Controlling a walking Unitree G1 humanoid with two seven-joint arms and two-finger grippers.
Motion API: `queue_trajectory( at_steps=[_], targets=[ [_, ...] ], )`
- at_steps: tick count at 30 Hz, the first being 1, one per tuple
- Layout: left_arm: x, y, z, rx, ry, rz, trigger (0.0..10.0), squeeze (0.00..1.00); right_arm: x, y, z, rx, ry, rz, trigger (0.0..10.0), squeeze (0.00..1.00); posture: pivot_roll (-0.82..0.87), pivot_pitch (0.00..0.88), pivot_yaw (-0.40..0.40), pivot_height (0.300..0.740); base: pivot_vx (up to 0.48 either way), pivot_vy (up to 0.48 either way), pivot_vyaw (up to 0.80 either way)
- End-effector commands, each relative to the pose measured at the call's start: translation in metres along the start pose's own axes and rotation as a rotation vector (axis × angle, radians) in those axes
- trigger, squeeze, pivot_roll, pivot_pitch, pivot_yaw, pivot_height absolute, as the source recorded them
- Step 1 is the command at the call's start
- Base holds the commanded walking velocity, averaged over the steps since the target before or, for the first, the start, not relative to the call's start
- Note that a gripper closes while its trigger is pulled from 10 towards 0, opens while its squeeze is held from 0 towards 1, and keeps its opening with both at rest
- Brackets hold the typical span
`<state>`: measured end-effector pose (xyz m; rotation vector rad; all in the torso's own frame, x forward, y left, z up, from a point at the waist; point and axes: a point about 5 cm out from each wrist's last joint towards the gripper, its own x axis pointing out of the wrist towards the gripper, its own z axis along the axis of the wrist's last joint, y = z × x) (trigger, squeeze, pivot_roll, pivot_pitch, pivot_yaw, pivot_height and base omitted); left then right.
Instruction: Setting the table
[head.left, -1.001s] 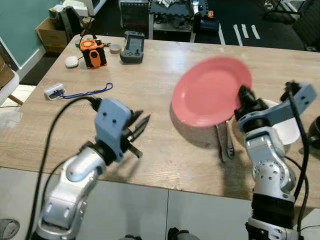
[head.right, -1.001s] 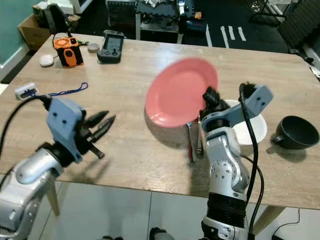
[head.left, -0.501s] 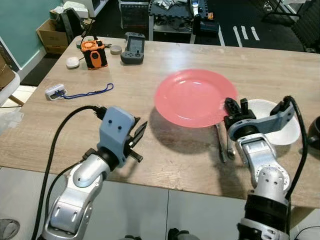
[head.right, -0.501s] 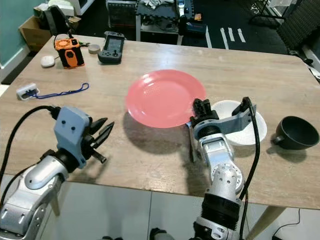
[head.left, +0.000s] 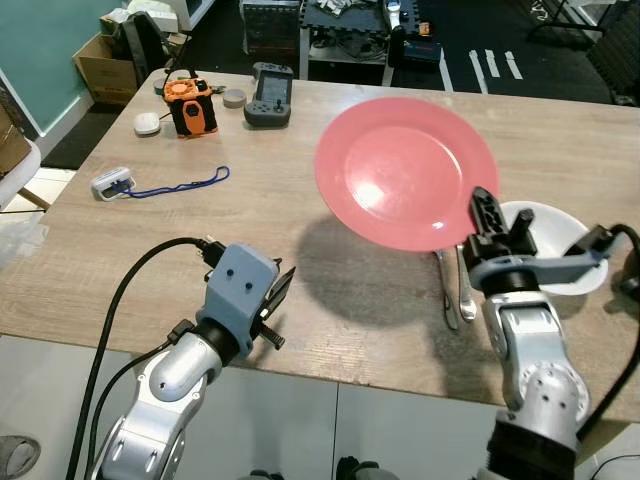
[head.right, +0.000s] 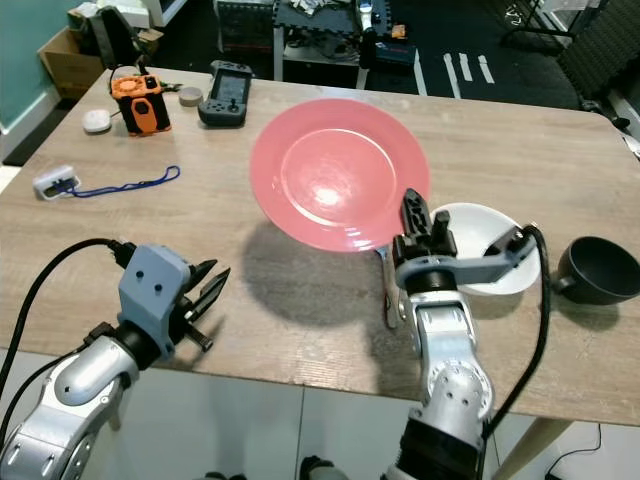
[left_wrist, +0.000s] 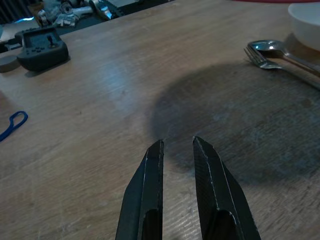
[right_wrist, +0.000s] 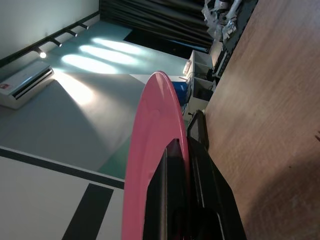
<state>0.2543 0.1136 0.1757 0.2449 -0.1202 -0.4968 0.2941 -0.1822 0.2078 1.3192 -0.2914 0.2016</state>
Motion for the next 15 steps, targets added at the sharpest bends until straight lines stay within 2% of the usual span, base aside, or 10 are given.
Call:
queue_trajectory(
  at_steps=[1,4,7,11,14,15],
  targets=[
    [-0.005,0.001,0.001,0.005,-0.001,0.001,10.0,0.0,-0.008,0.0,-0.006,0.026,0.017,0.017,10.0,0.0,-0.01,0.069,0.037,0.74,0.0,0.0,0.0],
    [-0.011,0.005,0.004,0.015,-0.014,0.002,10.0,0.0,-0.019,-0.005,-0.01,-0.004,0.058,0.021,10.0,0.0,-0.01,0.06,0.032,0.74,0.0,0.0,0.0],
    [-0.012,0.007,0.006,0.008,-0.024,0.018,10.0,0.0,-0.021,-0.006,-0.011,-0.051,0.09,0.04,10.0,0.0,-0.01,0.054,0.028,0.74,0.0,0.0,0.0],
    [-0.011,0.006,0.005,-0.013,-0.028,0.038,10.0,0.0,-0.021,-0.007,-0.013,-0.069,0.101,0.044,10.0,0.0,-0.01,0.05,0.026,0.74,0.0,0.0,0.0],
    [-0.009,0.006,0.004,-0.048,-0.027,0.074,10.0,0.0,-0.019,-0.01,-0.015,-0.075,0.108,0.038,10.0,0.0,-0.01,0.041,0.022,0.74,0.0,0.0,0.0],
    [-0.01,0.007,0.002,-0.048,-0.033,0.135,10.0,0.0,-0.019,-0.013,-0.015,-0.083,0.116,0.038,10.0,0.0,-0.01,0.029,0.022,0.74,0.0,0.0,0.0]
  ],
)
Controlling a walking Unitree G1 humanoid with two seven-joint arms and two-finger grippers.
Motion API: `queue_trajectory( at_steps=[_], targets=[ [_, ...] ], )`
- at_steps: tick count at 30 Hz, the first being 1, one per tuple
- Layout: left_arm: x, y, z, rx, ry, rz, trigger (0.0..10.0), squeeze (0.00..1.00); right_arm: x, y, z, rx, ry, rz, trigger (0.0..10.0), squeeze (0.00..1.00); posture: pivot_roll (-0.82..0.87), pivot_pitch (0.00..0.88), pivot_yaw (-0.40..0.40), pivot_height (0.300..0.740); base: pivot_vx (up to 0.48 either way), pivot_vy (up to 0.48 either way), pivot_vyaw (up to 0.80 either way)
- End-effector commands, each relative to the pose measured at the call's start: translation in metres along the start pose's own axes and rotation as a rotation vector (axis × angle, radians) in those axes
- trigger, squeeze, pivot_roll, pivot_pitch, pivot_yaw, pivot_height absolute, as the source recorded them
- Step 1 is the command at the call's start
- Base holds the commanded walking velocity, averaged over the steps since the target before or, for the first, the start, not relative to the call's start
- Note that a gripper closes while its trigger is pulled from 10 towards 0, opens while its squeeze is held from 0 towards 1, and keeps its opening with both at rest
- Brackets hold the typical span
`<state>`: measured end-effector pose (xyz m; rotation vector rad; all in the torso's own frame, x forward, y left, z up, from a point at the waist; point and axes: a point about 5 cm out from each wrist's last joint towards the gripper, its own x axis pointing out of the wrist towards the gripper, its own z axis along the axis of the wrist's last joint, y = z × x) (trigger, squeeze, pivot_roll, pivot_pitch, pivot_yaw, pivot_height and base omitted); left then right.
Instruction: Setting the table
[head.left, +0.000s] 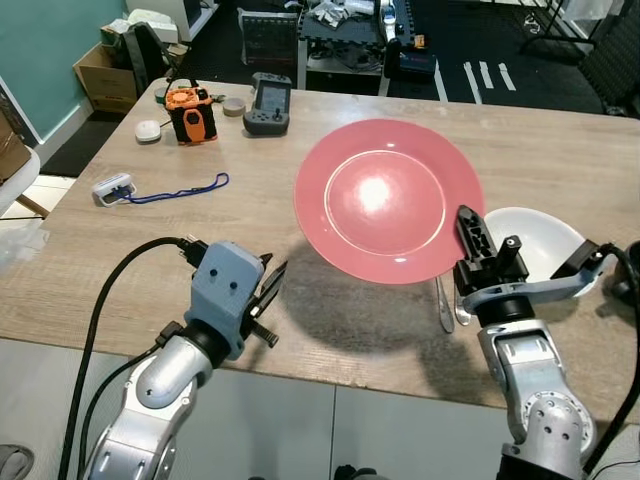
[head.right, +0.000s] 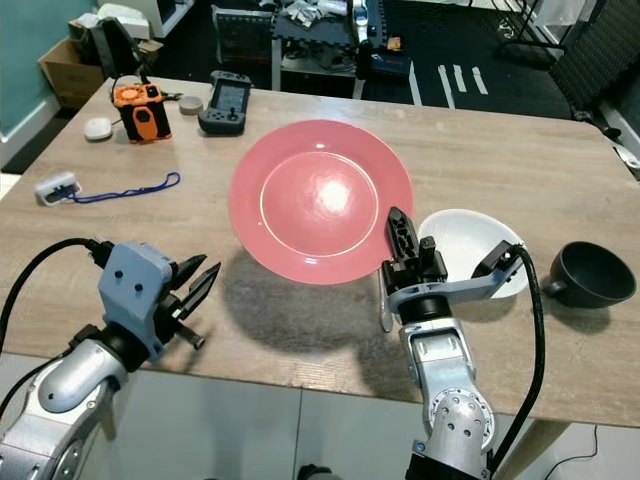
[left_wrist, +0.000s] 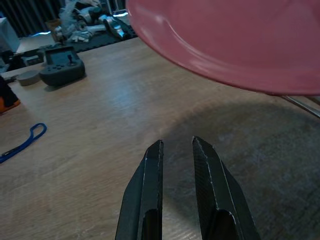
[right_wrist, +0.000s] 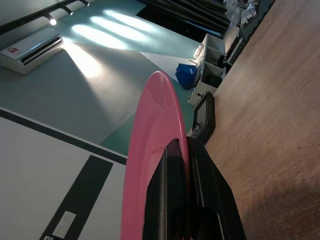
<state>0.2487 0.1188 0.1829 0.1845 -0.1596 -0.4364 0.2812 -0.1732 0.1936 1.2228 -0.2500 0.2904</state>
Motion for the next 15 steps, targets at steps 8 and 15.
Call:
queue_trajectory(
  at_steps=[8,15],
  targets=[
    [-0.036,0.025,-0.017,0.042,0.062,0.344,10.0,0.0,0.0,-0.014,-0.007,-0.025,0.048,-0.01,10.0,0.0,0.03,0.021,0.003,0.74,0.0,0.0,0.0],
    [-0.049,0.033,-0.028,0.017,0.11,0.4,10.0,0.0,0.004,-0.018,-0.014,-0.023,0.093,-0.008,10.0,0.0,0.06,0.017,-0.021,0.74,0.0,0.0,0.0]
  ],
)
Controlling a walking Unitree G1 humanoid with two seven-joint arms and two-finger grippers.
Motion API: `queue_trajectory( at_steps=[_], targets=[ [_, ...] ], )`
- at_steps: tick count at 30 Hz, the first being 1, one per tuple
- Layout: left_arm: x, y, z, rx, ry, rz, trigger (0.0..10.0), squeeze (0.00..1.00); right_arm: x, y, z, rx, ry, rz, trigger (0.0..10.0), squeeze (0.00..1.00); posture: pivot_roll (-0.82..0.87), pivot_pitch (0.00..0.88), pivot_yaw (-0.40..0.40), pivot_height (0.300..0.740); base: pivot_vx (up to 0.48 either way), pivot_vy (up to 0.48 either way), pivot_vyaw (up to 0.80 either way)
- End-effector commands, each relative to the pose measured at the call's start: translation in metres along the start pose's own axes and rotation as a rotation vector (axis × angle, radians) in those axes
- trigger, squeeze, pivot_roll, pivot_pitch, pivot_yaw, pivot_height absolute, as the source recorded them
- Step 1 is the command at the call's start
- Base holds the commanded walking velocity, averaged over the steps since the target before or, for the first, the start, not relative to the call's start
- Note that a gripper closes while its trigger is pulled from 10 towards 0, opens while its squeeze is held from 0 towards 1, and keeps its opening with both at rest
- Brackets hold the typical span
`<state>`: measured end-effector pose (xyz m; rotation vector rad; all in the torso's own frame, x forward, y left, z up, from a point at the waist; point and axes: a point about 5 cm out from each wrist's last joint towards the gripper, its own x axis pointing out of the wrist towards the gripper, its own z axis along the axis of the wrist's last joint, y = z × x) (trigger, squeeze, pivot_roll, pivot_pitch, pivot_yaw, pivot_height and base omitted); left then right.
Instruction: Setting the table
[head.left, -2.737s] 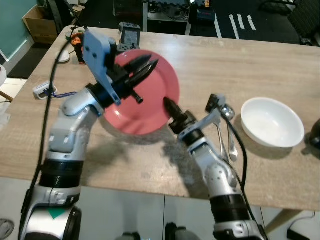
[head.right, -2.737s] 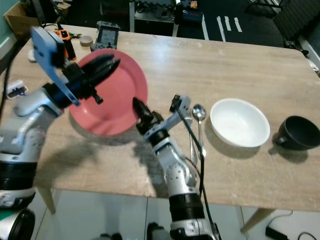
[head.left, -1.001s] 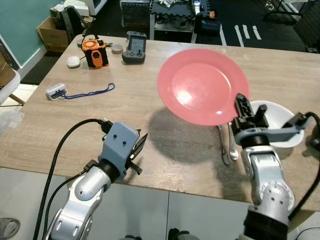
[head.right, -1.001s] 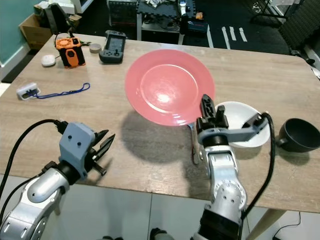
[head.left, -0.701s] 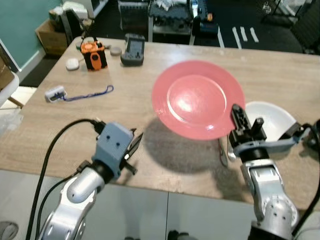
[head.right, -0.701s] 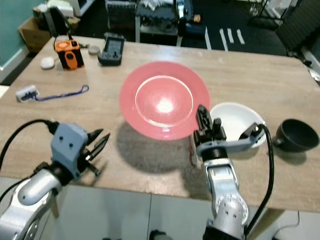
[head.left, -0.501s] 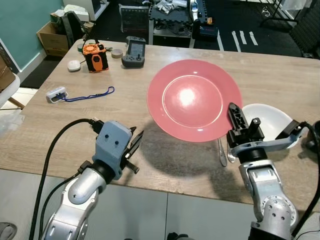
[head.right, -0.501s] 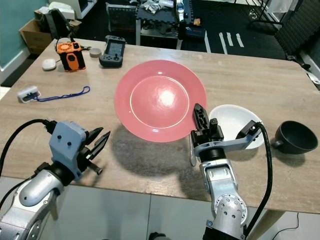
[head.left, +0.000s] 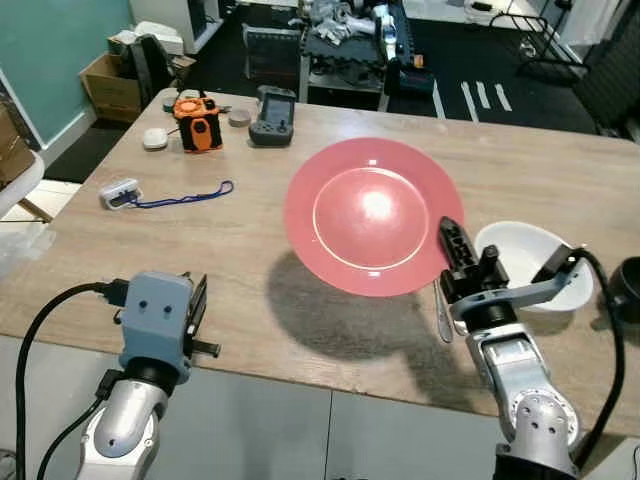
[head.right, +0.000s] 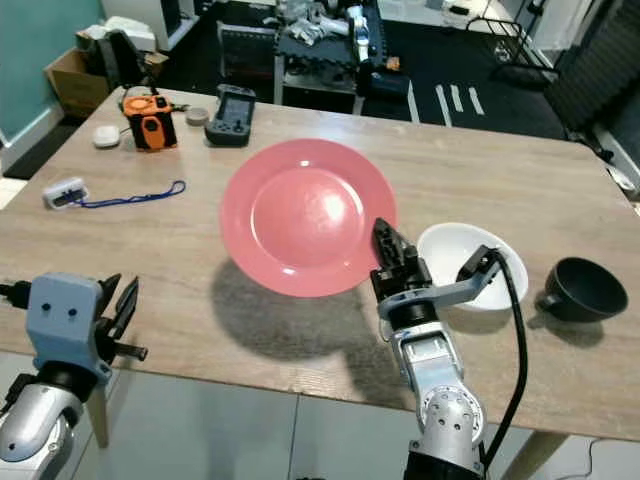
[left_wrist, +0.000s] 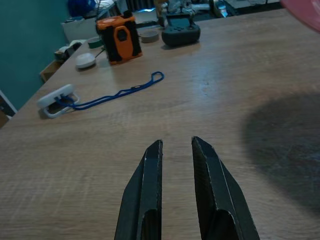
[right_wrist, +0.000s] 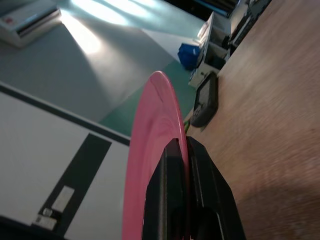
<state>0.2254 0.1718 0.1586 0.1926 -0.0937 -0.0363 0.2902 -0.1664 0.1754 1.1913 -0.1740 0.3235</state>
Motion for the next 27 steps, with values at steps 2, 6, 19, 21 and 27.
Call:
queue_trajectory(
  at_steps=[2,6,19,21,27],
  targets=[
    [0.001,0.001,-0.001,0.0,-0.001,0.012,10.0,0.0,0.003,-0.002,-0.003,-0.006,0.019,0.01,10.0,0.0,0.06,0.015,-0.025,0.74,0.0,0.0,0.0],
    [0.012,-0.002,0.004,0.007,-0.037,0.011,10.0,0.0,0.005,-0.004,-0.007,-0.012,0.026,0.02,10.0,0.0,0.06,0.003,-0.015,0.74,0.0,0.0,0.0],
    [0.016,-0.009,0.003,-0.001,-0.036,-0.019,10.0,0.0,0.002,-0.008,-0.008,-0.028,0.027,0.008,10.0,0.0,0.04,0.007,-0.006,0.74,0.0,0.0,-0.08],
    [0.017,-0.009,0.002,-0.001,-0.035,-0.02,10.0,0.0,0.002,-0.009,-0.008,-0.021,0.029,0.005,10.0,0.0,0.04,0.008,-0.003,0.74,0.0,0.0,-0.67],
    [0.018,-0.01,0.001,0.0,-0.034,-0.025,10.0,0.0,0.001,-0.01,-0.008,-0.019,0.026,0.002,10.0,0.0,0.04,0.007,0.001,0.74,0.0,0.0,-0.8]
  ],
)
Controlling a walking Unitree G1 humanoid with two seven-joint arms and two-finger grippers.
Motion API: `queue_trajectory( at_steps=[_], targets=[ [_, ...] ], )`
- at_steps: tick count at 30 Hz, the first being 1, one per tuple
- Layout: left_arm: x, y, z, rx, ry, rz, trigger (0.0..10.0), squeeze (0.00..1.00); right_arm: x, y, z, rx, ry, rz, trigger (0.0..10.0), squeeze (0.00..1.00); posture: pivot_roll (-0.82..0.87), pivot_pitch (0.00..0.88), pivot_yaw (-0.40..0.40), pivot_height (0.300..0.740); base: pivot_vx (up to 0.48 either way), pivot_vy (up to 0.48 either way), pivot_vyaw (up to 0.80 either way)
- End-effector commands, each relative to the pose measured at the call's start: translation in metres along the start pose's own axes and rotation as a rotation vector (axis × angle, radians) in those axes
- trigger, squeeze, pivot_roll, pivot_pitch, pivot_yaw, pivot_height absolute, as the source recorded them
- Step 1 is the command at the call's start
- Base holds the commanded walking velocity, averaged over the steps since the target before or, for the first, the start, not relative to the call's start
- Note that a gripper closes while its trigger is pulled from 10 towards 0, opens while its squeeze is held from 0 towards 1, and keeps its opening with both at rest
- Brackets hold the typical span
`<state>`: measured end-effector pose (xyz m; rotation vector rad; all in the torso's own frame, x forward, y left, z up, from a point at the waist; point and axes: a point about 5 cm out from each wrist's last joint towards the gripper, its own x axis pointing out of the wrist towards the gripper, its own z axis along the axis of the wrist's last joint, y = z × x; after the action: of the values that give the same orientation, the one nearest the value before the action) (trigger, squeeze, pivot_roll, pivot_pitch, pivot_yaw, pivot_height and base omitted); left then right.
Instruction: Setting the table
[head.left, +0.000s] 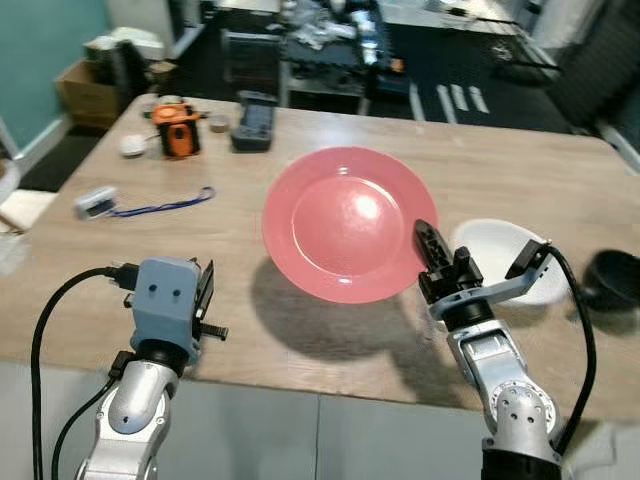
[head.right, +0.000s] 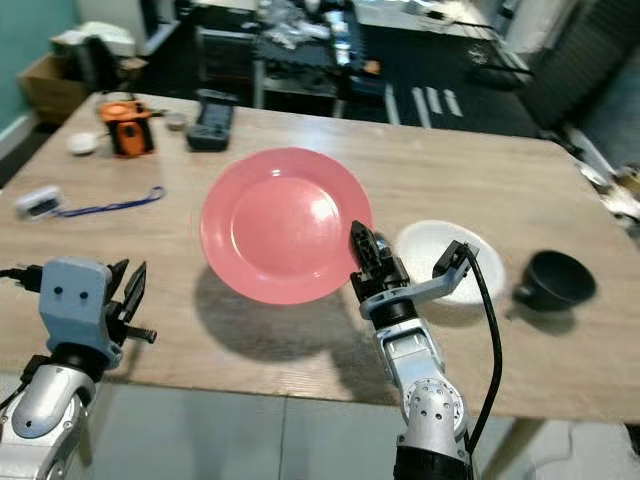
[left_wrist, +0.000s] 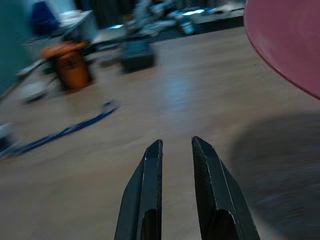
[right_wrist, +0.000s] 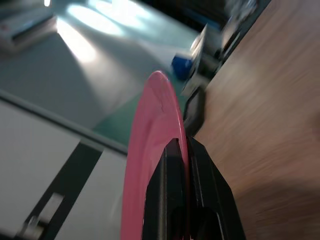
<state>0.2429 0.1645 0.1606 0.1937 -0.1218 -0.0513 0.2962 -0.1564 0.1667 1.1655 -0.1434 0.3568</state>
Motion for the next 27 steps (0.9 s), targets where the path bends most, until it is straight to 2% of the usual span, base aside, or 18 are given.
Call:
queue_trajectory(
  at_steps=[1,27],
  targets=[
    [0.0005,-0.0036,-0.0007,-0.001,-0.004,-0.014,10.0,0.0,-0.004,-0.0031,0.0038,-0.001,-0.02,-0.007,10.0,0.0,0.04,0.007,0.001,0.74,0.0,0.0,-0.8],
    [0.0062,-0.0075,-0.0014,0.002,-0.008,-0.051,10.0,0.0,-0.0055,0.0005,0.009,-0.002,-0.043,0.029,10.0,0.0,0.03,0.0,0.025,0.74,0.0,0.0,-0.8]
  ],
)
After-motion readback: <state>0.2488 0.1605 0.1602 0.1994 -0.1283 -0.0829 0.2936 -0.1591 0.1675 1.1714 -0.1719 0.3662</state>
